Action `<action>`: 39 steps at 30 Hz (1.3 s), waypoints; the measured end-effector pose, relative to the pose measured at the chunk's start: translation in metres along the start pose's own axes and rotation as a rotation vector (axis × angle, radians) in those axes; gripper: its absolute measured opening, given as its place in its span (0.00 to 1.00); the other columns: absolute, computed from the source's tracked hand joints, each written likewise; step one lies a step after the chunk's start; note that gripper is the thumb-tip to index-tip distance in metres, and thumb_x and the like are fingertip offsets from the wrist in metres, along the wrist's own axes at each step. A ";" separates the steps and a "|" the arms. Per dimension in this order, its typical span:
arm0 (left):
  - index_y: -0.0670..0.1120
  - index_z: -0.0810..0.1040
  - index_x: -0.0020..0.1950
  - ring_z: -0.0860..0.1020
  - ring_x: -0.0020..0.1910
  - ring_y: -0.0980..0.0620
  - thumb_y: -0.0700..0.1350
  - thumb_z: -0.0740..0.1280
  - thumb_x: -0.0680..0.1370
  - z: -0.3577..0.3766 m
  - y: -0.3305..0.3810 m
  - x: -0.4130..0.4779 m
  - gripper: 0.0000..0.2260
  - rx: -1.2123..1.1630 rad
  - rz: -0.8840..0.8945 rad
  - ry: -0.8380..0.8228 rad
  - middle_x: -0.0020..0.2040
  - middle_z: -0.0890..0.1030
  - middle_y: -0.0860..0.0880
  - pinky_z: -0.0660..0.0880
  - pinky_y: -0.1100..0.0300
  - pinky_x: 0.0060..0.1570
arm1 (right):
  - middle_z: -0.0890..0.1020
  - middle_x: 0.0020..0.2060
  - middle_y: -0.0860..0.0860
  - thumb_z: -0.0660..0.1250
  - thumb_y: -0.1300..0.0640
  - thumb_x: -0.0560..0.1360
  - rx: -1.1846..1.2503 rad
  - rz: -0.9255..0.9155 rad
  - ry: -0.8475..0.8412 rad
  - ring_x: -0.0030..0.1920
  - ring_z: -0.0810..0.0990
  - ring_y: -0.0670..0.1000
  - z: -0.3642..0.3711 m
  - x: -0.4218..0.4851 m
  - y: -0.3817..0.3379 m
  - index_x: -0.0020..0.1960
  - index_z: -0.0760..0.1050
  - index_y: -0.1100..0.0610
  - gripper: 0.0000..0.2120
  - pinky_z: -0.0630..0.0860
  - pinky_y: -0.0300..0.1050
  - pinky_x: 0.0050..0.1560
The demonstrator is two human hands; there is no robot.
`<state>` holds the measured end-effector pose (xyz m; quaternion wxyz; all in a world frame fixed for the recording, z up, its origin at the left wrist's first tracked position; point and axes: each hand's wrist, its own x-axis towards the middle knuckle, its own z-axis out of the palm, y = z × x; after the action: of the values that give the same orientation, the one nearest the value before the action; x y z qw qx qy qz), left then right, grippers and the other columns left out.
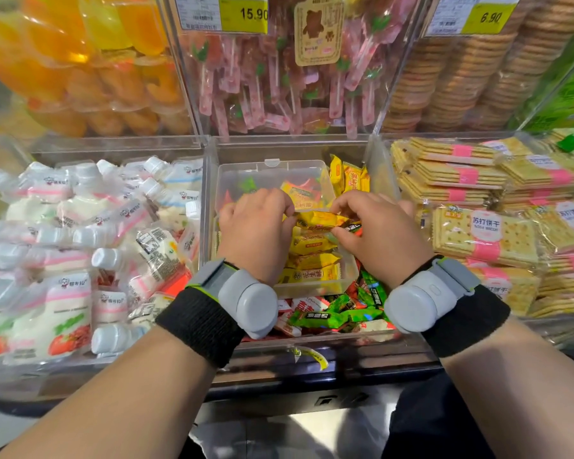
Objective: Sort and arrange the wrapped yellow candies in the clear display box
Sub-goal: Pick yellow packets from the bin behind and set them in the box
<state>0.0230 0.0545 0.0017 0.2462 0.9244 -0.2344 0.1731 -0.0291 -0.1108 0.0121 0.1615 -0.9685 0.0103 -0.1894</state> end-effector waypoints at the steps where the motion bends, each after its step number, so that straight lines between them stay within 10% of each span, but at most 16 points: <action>1: 0.51 0.72 0.47 0.70 0.54 0.47 0.48 0.64 0.75 0.002 -0.001 -0.001 0.03 0.031 0.010 -0.002 0.49 0.75 0.51 0.61 0.51 0.55 | 0.74 0.44 0.42 0.67 0.53 0.71 -0.012 -0.012 0.003 0.53 0.73 0.51 0.001 0.001 0.000 0.51 0.72 0.46 0.09 0.52 0.43 0.47; 20: 0.54 0.81 0.52 0.57 0.70 0.47 0.48 0.63 0.72 0.006 0.001 -0.004 0.12 0.297 0.014 -0.156 0.66 0.68 0.54 0.52 0.48 0.66 | 0.80 0.46 0.41 0.67 0.50 0.70 -0.079 -0.072 -0.100 0.55 0.69 0.48 0.011 0.007 0.006 0.42 0.79 0.44 0.03 0.52 0.45 0.51; 39: 0.52 0.81 0.48 0.64 0.61 0.45 0.51 0.64 0.74 0.014 0.034 0.064 0.09 0.316 0.080 -0.094 0.57 0.73 0.52 0.56 0.50 0.58 | 0.74 0.40 0.42 0.66 0.51 0.71 -0.006 -0.020 0.033 0.55 0.70 0.52 -0.024 0.039 0.033 0.41 0.79 0.46 0.03 0.57 0.48 0.53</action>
<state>0.0611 -0.0011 0.0308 0.0795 0.9486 -0.2522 0.1738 -0.0002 -0.1525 0.0373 0.1564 -0.9658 0.0037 -0.2067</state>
